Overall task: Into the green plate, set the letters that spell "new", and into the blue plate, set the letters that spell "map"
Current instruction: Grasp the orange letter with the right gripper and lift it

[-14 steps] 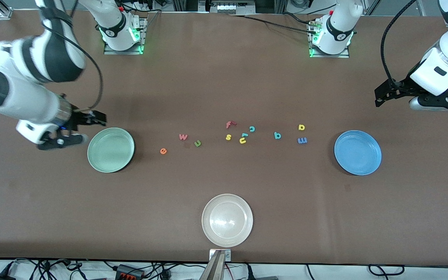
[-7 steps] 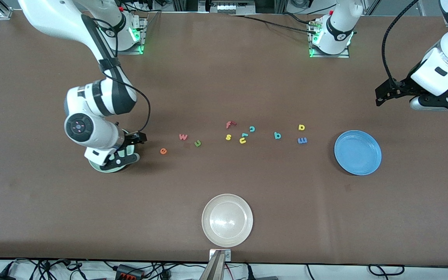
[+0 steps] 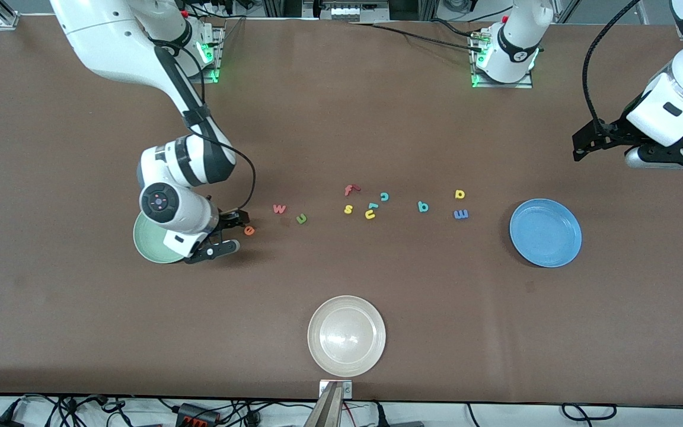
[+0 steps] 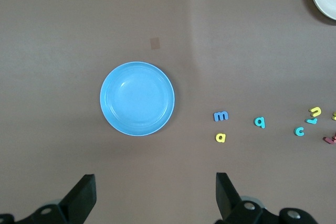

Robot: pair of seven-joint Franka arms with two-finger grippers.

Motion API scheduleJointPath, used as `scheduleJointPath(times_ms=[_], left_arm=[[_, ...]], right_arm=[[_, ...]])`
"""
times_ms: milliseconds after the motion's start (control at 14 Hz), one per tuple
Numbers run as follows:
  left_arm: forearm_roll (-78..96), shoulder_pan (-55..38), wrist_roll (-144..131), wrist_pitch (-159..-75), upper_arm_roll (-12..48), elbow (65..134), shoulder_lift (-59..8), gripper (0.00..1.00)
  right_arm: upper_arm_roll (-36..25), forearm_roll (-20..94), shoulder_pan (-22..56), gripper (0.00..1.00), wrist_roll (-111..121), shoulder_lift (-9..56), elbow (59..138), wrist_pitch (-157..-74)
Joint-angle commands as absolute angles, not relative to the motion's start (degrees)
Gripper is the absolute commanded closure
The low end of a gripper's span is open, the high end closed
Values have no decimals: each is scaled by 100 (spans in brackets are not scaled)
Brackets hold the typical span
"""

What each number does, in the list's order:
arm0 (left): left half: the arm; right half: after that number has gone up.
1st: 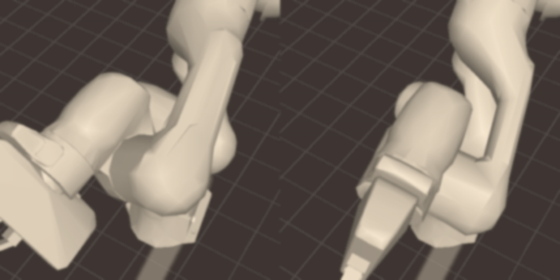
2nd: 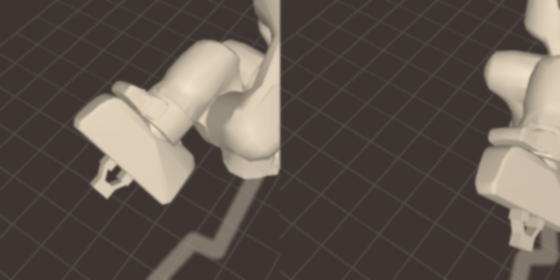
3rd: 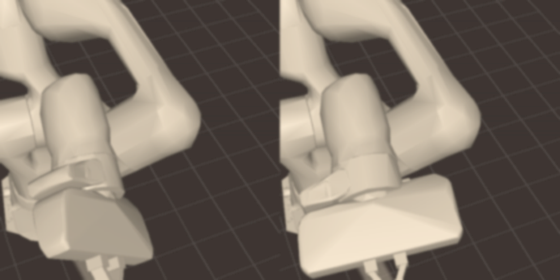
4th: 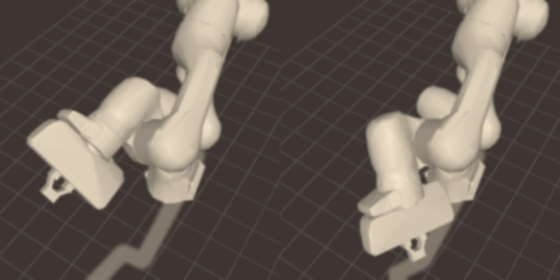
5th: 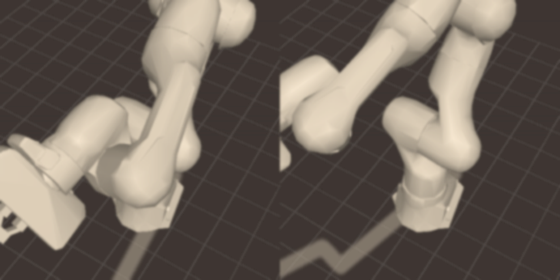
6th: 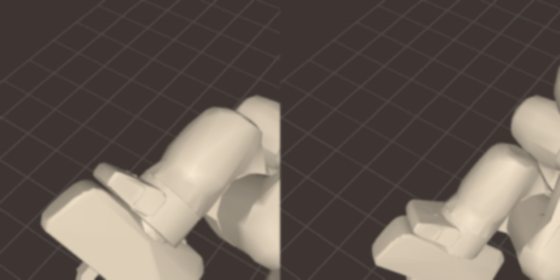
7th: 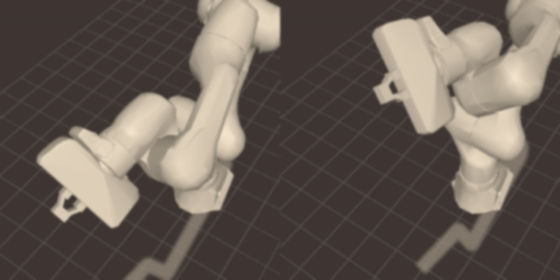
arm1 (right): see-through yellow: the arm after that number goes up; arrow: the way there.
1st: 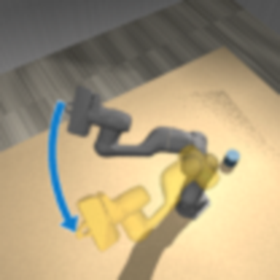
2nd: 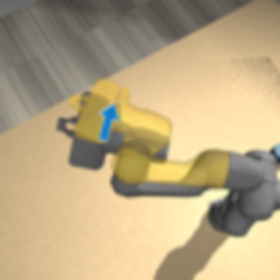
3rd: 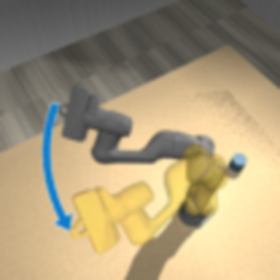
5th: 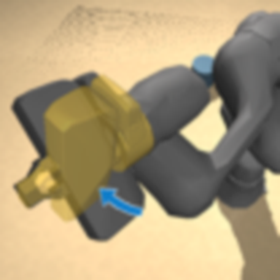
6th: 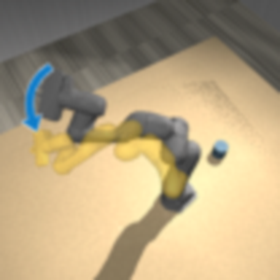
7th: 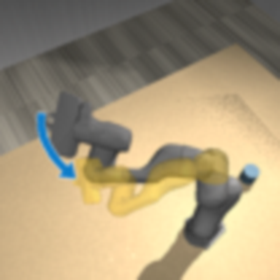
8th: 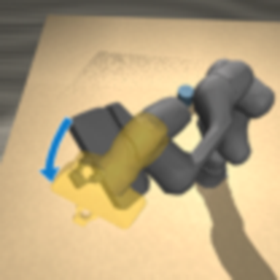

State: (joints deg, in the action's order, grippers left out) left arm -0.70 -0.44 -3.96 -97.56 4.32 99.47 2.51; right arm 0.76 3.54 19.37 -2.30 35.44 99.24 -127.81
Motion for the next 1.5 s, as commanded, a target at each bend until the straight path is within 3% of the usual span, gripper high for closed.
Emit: scheduleJointPath(times_ms=[0, 214, 571, 857, 1071, 1357, 1429], left_arm=[[18, -9, -378, -9642, 448, 9826, 211, 0], [18, -9, -378, -9642, 448, 9826, 211, 0], [18, -9, -378, -9642, 448, 9826, 211, 0], [26, -35, -387, -9650, 448, 9826, 211, 0], [35, -79, -343, -9650, 457, 9826, 159, 0], [35, -79, -317, -9642, 615, 9835, -25, 0], [35, -79, -316, -9642, 659, 9835, -113, 0]], right_arm=[[44, 431, 2109, 7, -675, 3735, 9844, -12920], [44, 431, 2197, 10, -913, 3832, 9844, -13086], [53, 439, 2206, 27, -949, 3929, 9817, -13228], [53, 448, 2320, 29, -1125, 3990, 9730, -13236], [44, 431, 2338, 37, -1116, 4078, 9721, -13306], [44, 431, 2338, 40, -1116, 4078, 9721, -13359], [53, 431, 2347, 46, -1108, 4087, 9721, -13351]])
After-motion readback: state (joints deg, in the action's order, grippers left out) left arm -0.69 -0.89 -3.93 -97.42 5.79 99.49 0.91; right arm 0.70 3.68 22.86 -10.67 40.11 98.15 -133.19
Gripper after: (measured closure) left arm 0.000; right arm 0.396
